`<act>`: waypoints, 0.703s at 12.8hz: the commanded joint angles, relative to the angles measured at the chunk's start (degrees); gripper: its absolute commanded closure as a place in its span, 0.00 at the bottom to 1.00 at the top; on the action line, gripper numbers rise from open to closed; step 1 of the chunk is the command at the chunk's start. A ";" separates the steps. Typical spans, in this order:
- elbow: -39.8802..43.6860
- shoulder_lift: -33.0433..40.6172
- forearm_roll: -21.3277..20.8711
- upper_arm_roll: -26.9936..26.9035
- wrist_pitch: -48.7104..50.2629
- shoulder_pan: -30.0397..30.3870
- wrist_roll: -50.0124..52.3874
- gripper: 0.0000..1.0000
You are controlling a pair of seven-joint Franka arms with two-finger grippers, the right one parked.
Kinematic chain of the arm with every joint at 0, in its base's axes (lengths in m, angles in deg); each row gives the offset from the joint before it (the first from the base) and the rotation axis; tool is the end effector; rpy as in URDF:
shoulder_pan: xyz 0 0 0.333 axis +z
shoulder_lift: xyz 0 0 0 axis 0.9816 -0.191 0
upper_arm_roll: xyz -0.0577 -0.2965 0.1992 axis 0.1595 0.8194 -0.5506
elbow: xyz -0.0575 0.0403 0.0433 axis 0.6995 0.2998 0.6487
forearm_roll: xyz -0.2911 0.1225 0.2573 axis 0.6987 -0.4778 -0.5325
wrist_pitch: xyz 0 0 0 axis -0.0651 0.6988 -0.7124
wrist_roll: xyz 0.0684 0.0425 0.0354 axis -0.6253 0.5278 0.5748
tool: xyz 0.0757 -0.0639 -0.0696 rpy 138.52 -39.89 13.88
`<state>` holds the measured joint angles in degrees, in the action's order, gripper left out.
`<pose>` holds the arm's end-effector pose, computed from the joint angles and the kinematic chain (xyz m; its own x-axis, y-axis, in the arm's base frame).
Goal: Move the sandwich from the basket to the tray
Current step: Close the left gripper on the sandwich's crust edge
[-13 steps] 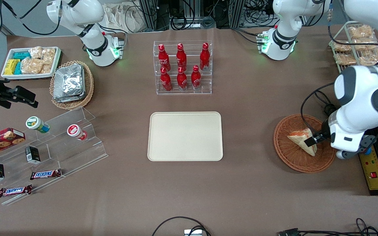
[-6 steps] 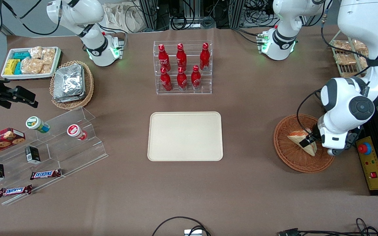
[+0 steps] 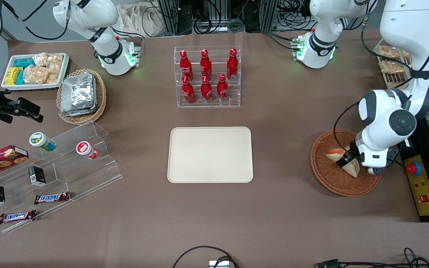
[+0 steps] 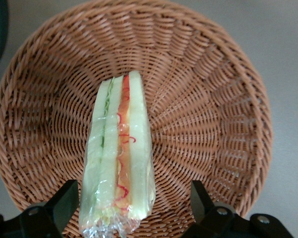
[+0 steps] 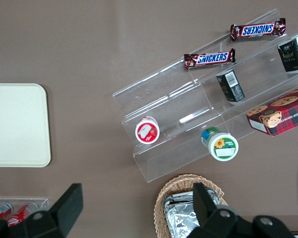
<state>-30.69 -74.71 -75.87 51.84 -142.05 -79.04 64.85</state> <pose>0.6033 -0.0080 0.2862 0.7716 0.6361 0.0009 0.6355 -0.7708 -0.0441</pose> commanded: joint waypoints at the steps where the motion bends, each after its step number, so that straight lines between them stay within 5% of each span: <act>1: -0.82 -0.69 0.40 0.21 -1.75 0.23 1.49 0.05; 3: -0.73 -0.95 0.67 0.21 -1.66 0.32 2.10 0.14; 9: -0.21 -1.21 0.49 0.30 -1.13 0.23 2.63 0.82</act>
<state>-30.73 -76.03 -75.70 51.84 -142.64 -79.04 66.93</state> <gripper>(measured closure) 0.595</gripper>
